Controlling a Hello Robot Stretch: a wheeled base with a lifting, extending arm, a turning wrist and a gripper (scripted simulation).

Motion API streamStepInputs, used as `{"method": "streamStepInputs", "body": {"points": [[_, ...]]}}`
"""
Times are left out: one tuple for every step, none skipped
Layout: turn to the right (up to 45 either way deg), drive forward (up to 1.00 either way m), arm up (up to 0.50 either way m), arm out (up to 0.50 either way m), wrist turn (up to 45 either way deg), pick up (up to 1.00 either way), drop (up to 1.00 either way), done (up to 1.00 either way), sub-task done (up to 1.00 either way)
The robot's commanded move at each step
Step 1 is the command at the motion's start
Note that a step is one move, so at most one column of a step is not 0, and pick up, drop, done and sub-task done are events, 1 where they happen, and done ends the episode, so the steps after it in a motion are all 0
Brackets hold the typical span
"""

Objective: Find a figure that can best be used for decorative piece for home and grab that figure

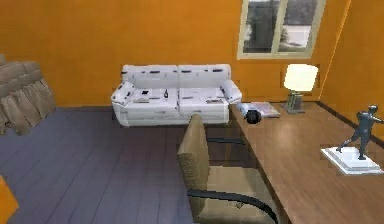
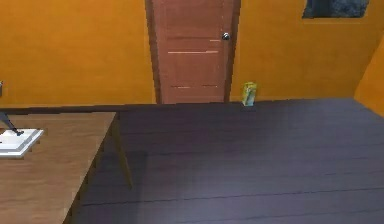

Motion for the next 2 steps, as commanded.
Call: {"method": "streamStepInputs", "body": {"points": [[0.0, 0.30, 0.00, 0.00, 0.0, 0.00, 0.00, 0.00, 0.00], [-30.0, 0.00, 0.00, 0.00, 0.0, 0.00, 0.00, 0.00, 0.00]]}}
